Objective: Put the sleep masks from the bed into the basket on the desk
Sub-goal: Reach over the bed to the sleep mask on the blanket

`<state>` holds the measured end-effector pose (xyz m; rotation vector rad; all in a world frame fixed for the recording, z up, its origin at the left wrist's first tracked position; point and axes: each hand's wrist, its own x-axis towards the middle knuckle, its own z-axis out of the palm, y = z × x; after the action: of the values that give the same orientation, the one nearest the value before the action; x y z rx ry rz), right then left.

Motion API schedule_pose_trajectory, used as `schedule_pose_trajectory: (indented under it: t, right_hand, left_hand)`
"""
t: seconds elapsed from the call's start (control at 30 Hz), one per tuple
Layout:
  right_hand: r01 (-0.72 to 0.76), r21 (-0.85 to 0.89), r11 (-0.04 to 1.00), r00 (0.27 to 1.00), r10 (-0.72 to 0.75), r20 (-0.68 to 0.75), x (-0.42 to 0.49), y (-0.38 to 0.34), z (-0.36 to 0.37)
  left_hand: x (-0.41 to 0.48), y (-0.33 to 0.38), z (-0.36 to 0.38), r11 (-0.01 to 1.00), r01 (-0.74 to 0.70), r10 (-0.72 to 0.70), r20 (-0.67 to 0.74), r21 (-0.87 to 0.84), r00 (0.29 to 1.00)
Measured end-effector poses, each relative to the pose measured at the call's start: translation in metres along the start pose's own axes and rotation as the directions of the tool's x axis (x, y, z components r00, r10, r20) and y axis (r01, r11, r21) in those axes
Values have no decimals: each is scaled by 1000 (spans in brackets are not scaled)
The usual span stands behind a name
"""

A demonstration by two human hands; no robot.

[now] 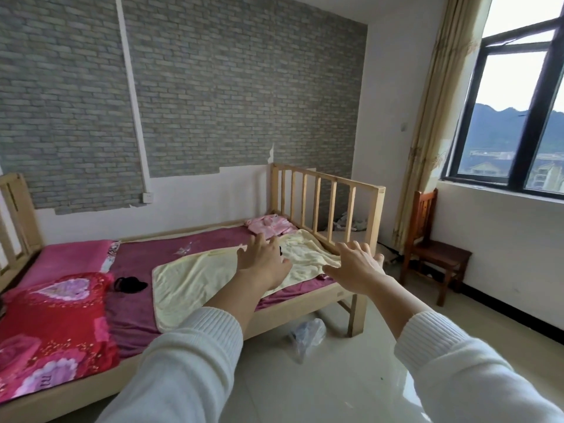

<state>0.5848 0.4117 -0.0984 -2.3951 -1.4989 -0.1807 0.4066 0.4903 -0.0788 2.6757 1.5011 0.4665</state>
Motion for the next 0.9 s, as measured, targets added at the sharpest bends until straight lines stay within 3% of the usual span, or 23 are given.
schedule_pose_trajectory:
  t: [0.33,0.63,0.9]
  right_hand:
    - [-43,8,999,999,43,-4,256,12,74]
    - [54,-105,993,997,-60,-55,451,46,149]
    - [102,-82,991,994,-97,57,637,91,238]
  left_hand:
    - [263,-20,73,999,-31,31,-7,-13,999]
    - [472,-25,161,998,-49,48,-45,-29,998]
    - [654,-25,261,997,57,-56,33,-44,998]
